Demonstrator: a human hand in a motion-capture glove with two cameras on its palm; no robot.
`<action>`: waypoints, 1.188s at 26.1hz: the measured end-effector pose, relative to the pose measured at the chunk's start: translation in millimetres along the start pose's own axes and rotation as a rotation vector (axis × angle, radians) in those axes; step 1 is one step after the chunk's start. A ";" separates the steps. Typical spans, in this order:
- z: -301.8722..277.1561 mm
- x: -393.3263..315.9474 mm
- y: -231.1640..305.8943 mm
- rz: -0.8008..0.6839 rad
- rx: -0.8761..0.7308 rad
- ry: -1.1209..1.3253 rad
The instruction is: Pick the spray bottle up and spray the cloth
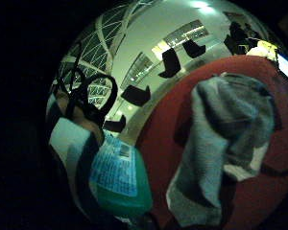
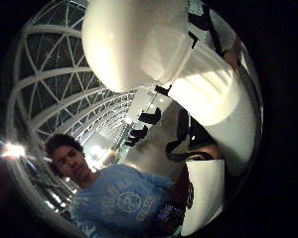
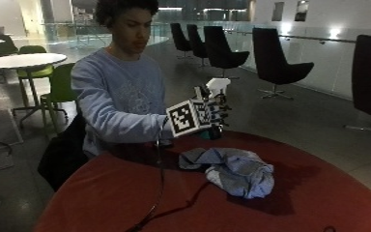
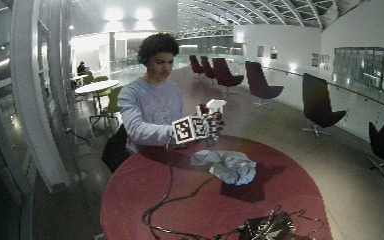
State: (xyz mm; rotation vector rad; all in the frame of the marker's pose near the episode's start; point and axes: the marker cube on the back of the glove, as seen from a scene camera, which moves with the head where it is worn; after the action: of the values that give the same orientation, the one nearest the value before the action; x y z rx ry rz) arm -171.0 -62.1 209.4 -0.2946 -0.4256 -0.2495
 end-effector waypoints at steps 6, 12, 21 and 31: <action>59.5 7.1 -3.4 0.028 -0.121 -0.106; 96.5 16.8 -11.0 0.021 -0.164 -0.148; 125.8 45.0 -5.7 0.062 -0.204 -0.166; 119.1 50.9 -0.7 0.091 -0.251 -0.134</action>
State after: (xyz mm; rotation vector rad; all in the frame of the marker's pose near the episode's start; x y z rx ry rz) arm -170.0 -32.3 335.5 -0.5774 -0.5131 -0.1946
